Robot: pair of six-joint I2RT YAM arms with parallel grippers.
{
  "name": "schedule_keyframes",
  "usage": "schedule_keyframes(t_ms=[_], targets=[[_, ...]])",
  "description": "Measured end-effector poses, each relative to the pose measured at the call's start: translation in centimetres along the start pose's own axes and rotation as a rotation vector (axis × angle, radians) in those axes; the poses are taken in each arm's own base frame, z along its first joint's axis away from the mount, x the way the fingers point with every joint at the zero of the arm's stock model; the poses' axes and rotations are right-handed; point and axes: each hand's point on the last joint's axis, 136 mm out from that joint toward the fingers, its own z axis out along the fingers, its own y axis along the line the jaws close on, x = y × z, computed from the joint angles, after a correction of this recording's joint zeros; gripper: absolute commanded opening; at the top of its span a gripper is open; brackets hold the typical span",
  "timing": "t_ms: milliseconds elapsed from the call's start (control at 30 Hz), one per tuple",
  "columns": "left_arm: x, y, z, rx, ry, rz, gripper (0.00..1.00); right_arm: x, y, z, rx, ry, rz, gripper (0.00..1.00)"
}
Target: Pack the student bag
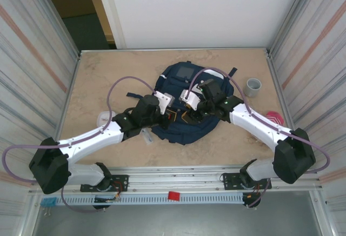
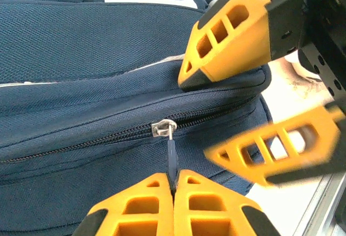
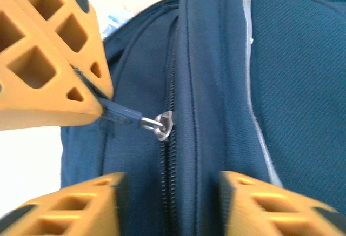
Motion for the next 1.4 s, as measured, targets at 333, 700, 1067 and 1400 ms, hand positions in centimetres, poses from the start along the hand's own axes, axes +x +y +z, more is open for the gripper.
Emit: schedule_keyframes(t_ms=[333,700,1067,1400], targets=[[0.4,2.5,0.0,-0.049,-0.002,-0.035,0.00,-0.3,-0.4,-1.1,0.028,0.005,-0.087,0.00],[0.4,7.2,-1.0,-0.110,-0.020,-0.089,0.00,1.5,-2.8,-5.4,0.104,0.020,-0.067,0.45],[0.6,6.3,-0.8,-0.039,-0.025,-0.087,0.00,-0.9,1.8,-2.0,0.104,0.052,-0.157,0.71],[0.7,6.1,-0.8,-0.024,-0.021,-0.087,0.00,-2.6,-0.7,3.4,0.160,0.073,-0.145,0.54]])
